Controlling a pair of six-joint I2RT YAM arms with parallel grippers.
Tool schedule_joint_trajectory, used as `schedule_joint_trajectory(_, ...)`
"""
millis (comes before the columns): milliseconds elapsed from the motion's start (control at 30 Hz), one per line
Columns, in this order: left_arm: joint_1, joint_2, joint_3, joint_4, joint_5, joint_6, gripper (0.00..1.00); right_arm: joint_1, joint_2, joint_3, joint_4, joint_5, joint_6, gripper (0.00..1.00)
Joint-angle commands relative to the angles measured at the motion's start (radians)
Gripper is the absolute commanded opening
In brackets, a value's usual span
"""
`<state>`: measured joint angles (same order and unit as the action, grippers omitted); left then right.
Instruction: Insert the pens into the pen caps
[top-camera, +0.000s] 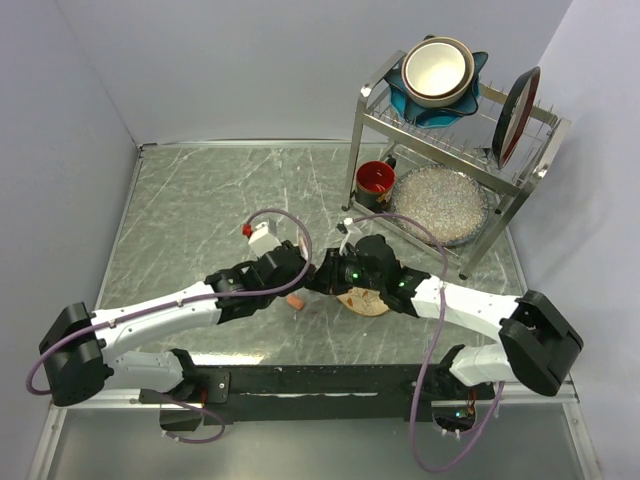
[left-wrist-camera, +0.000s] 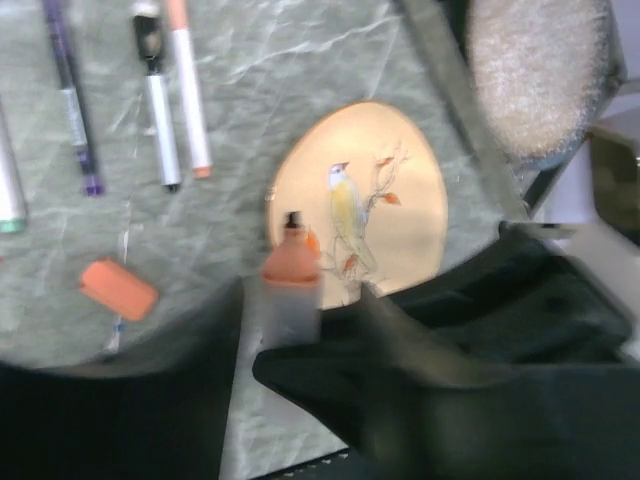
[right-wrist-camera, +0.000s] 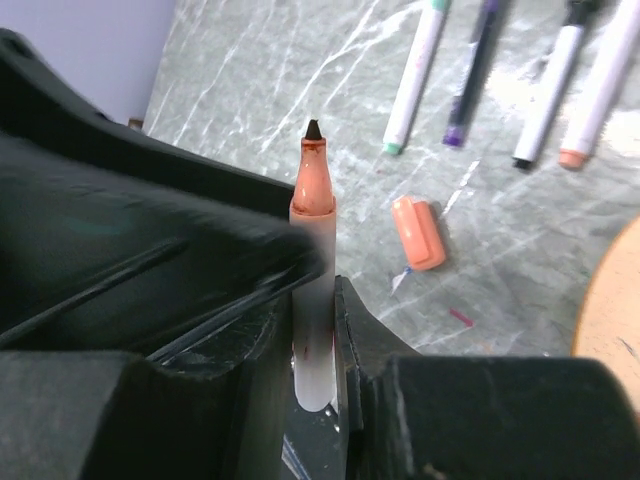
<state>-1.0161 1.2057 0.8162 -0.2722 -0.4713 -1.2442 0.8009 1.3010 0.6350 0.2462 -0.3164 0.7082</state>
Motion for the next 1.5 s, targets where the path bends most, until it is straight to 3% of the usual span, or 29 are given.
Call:
schedule_joint_trajectory(0,-0.030,-0.049,0.124,0.004,0.072,0.152,0.63,-0.002,-0.080,-0.027,0.058,0.080,-0.030,0.00)
schedule_joint_trajectory(33,-0.030,-0.057,0.138,-0.007,0.083,0.213,0.70,-0.005,-0.097,-0.032,0.051,0.088,-0.032,0.00)
schedule_joint_trajectory(167,-0.030,-0.124,0.199,-0.064,0.097,0.360,0.73,-0.026,-0.175,-0.069,0.024,0.102,-0.041,0.00)
schedule_joint_trajectory(267,-0.030,-0.175,0.198,-0.039,0.132,0.619,0.73,-0.057,-0.253,-0.109,0.015,0.111,-0.039,0.00)
schedule_joint_trajectory(300,-0.030,-0.185,0.192,-0.033,0.175,0.787,0.74,-0.065,-0.296,-0.126,0.010,0.115,-0.047,0.00)
schedule_joint_trajectory(367,-0.030,-0.221,0.170,-0.015,0.229,0.944,0.74,-0.080,-0.345,-0.141,-0.010,0.141,-0.055,0.00)
schedule_joint_trajectory(400,-0.032,-0.231,0.157,-0.004,0.278,1.097,0.74,-0.086,-0.392,-0.156,-0.016,0.151,-0.062,0.00)
schedule_joint_trajectory(433,-0.032,-0.239,0.137,-0.010,0.345,1.162,0.73,-0.097,-0.417,-0.165,-0.018,0.157,-0.064,0.00)
schedule_joint_trajectory(700,-0.032,-0.210,0.052,-0.052,0.415,1.746,0.70,-0.106,-0.653,-0.250,-0.001,0.132,-0.075,0.00)
schedule_joint_trajectory(800,-0.030,-0.147,0.011,-0.048,0.408,1.863,0.69,-0.108,-0.733,-0.251,-0.037,0.141,-0.081,0.00)
schedule_joint_trajectory(1133,-0.024,0.063,0.035,-0.048,0.545,1.997,0.71,-0.109,-0.923,-0.282,-0.122,0.201,-0.118,0.00)
schedule_joint_trajectory(1467,0.093,0.255,0.113,-0.170,0.709,2.076,0.68,-0.109,-1.060,-0.316,-0.150,0.234,-0.165,0.00)
